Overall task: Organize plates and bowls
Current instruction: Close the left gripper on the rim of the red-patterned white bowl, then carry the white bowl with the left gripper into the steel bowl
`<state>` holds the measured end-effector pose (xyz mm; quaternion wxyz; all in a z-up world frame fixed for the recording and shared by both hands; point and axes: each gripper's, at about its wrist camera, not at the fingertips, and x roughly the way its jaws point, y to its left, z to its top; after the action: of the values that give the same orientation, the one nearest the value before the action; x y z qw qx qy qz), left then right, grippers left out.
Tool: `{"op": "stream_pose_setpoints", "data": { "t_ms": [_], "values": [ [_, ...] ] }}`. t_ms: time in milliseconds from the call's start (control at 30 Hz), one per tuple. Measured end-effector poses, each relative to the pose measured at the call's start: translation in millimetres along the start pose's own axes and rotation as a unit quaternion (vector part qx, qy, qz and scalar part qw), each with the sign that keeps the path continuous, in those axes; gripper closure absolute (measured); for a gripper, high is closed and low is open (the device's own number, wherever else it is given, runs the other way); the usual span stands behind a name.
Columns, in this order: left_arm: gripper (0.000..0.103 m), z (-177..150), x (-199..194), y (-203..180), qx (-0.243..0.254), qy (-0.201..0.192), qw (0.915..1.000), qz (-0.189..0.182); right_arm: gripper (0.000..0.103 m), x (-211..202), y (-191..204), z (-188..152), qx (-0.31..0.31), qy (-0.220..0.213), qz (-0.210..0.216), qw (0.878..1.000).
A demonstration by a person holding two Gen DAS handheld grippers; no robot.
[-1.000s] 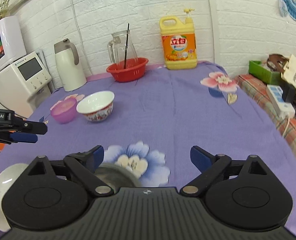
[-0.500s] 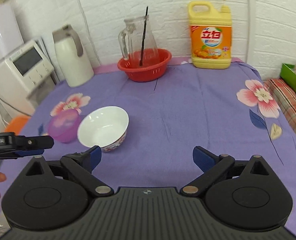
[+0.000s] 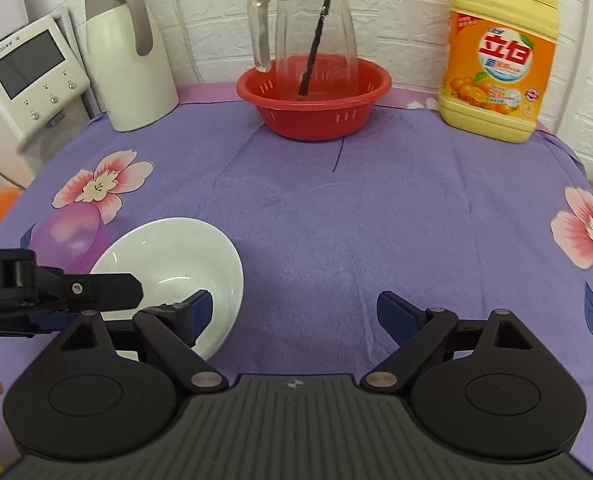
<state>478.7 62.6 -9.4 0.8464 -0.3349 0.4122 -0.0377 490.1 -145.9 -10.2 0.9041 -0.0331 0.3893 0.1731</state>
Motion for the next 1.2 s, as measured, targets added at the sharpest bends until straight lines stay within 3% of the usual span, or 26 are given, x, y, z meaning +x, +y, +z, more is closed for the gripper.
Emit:
{"op": "stream_pose_setpoints", "data": {
  "t_ms": [100,200,400,500,600,667,800,933,1200],
  "values": [
    [0.030,3.1,5.8,2.7,-0.012,0.004,0.9998,0.017,0.000,9.5,9.0,4.5,-0.013,0.003,0.010,1.000],
    [0.038,7.1,8.2,1.0,-0.006,0.010,0.9994,0.034,0.000,21.6,19.0,5.4,-0.032,0.015,0.016,0.999],
    [0.044,6.6,18.9,0.4,-0.012,0.017,0.9994,0.029,0.000,29.8,27.8,1.5,-0.046,0.025,0.023,0.998],
    [0.061,7.1,23.1,-3.3,-0.006,0.023,0.9997,0.009,0.000,29.0,27.5,-1.0,-0.049,0.025,0.024,0.998],
    [0.071,7.5,26.5,-0.8,-0.006,0.019,0.9997,0.011,0.014,30.1,25.4,-0.3,-0.043,0.022,0.029,0.998],
    [0.084,9.6,27.7,3.0,-0.014,0.019,0.9997,0.012,0.031,31.8,28.6,0.0,-0.037,0.020,0.041,0.998],
    [0.085,10.5,26.9,1.0,-0.003,0.014,0.9996,0.023,0.034,33.8,46.0,-0.5,-0.058,0.014,0.044,0.997],
    [0.085,9.4,22.7,2.2,0.005,0.021,0.9996,0.017,0.034,29.0,41.8,-2.5,-0.038,0.021,0.060,0.997],
    [0.084,-20.3,-14.2,-14.7,0.040,0.013,0.9991,0.002,0.034,-13.9,46.5,-20.7,-0.046,0.009,0.046,0.998]
  ]
}}
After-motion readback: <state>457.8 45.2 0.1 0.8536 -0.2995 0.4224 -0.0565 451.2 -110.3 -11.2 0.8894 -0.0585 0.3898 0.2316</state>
